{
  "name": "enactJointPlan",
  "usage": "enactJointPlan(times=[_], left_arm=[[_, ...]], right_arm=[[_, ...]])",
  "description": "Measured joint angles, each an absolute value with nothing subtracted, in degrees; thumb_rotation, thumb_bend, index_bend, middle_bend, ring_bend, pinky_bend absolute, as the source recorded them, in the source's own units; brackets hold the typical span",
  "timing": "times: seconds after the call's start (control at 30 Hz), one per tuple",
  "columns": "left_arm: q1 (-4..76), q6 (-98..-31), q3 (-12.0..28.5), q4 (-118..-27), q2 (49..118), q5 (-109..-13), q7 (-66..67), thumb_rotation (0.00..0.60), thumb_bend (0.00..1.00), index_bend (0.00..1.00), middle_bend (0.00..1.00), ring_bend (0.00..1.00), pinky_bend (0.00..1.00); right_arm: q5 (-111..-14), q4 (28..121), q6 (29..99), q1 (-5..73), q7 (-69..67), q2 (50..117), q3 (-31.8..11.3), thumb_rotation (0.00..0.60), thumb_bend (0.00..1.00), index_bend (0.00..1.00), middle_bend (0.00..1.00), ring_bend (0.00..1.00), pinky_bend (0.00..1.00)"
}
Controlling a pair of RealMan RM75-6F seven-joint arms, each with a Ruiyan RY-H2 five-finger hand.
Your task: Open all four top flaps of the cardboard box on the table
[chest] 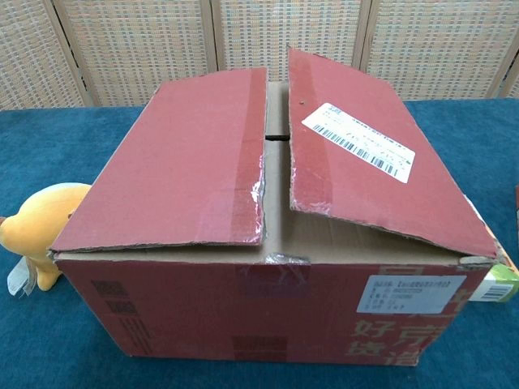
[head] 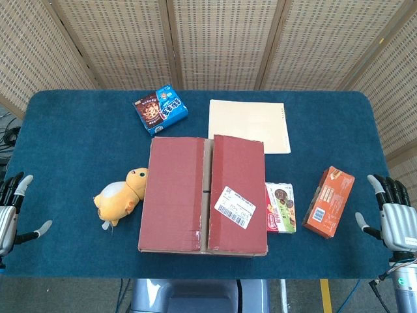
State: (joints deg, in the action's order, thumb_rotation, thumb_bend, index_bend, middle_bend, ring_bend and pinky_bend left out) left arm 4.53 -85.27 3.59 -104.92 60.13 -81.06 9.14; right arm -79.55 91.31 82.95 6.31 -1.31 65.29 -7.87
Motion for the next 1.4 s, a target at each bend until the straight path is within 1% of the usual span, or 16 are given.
enactJointPlan(times=[0.47,0.63,0.73,0.83,0.9,0.93,1.1,1.17,1.4], left_arm=[[4.64,-84.95,3.6,-104.96,60.03,-80.83,9.17,0.508,0.21,0.04,0.0,0.0,0.0],[4.86,-84.61,3.67,-104.97,59.99,-80.76,9.19,0.509,0.21,0.04,0.0,0.0,0.0],[5.03,-84.18,3.66,-104.96,59.99,-80.56,9.32,0.507,0.21,0.04,0.0,0.0,0.0],[5.29,-83.52,3.59,-105.22,59.83,-80.31,9.67,0.506,0.21,0.04,0.0,0.0,0.0],[5.47,-83.37,3.64,-105.44,59.77,-80.26,9.94,0.507,0.21,0.05,0.0,0.0,0.0],[5.52,-83.34,3.65,-105.5,59.77,-80.28,10.05,0.508,0.21,0.05,0.0,0.0,0.0],[5.69,-83.25,3.5,-105.56,60.07,-80.53,11.43,0.507,0.21,0.05,0.0,0.0,0.0],[5.71,-83.24,3.27,-105.55,60.45,-80.76,12.05,0.506,0.21,0.05,0.0,0.0,0.0],[5.49,-83.04,2.3,-105.74,60.8,-81.47,12.5,0.507,0.21,0.05,0.0,0.0,0.0]], right_arm=[[-79.73,91.29,82.95,6.31,-1.55,65.22,-7.85,0.6,0.36,0.08,0.11,0.0,0.0],[-79.98,91.42,83.01,6.47,-1.43,64.96,-7.97,0.6,0.42,0.08,0.11,0.0,0.0],[-80.08,91.47,82.72,6.65,-1.32,64.67,-7.97,0.6,0.47,0.08,0.12,0.0,0.0],[-80.26,91.65,82.46,6.89,-1.53,64.33,-8.03,0.6,0.58,0.08,0.12,0.0,0.0],[-80.44,91.9,82.27,7.05,-2.12,64.1,-8.09,0.6,0.69,0.08,0.12,0.0,0.0],[-80.56,92.01,82.19,7.13,-2.47,63.97,-8.11,0.6,0.72,0.08,0.12,0.0,0.0],[-82.23,92.64,81.43,8.0,-4.31,62.91,-8.14,0.6,0.96,0.08,0.13,0.0,0.0],[-83.37,93.09,80.97,8.64,-5.03,62.28,-8.14,0.6,1.0,0.08,0.13,0.0,0.0],[-87.91,96.05,78.14,12.43,-7.96,59.23,-8.55,0.6,1.0,0.1,0.16,0.0,0.0]])
